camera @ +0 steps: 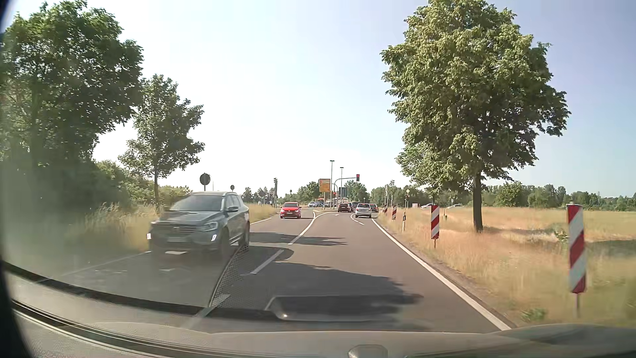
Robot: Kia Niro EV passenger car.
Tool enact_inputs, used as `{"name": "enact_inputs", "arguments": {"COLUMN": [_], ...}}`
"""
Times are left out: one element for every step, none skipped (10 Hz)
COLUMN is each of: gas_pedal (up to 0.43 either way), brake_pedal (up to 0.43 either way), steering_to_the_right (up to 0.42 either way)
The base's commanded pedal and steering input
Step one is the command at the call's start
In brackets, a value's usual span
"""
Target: Follow the waypoints while adhering to traffic rules and regulations
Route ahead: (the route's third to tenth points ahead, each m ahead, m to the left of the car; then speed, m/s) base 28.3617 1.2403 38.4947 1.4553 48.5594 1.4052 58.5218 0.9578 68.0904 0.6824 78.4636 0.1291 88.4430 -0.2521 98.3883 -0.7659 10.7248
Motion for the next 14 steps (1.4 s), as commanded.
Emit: {"name": "enact_inputs", "arguments": {"gas_pedal": [0.000,0.000,0.000,0.000,0.000,0.000,0.000,0.000,0.000,0.000,0.000,0.000,0.000,0.000], "brake_pedal": [0.189,0.189,0.189,0.189,0.195,0.195,0.195,0.195,0.195,0.195,0.195,0.201,0.201,0.195], "steering_to_the_right": [-0.003,-0.003,-0.003,-0.003,-0.003,-0.003,-0.003,-0.003,-0.003,-0.003,-0.003,-0.003,-0.003,-0.003]}}
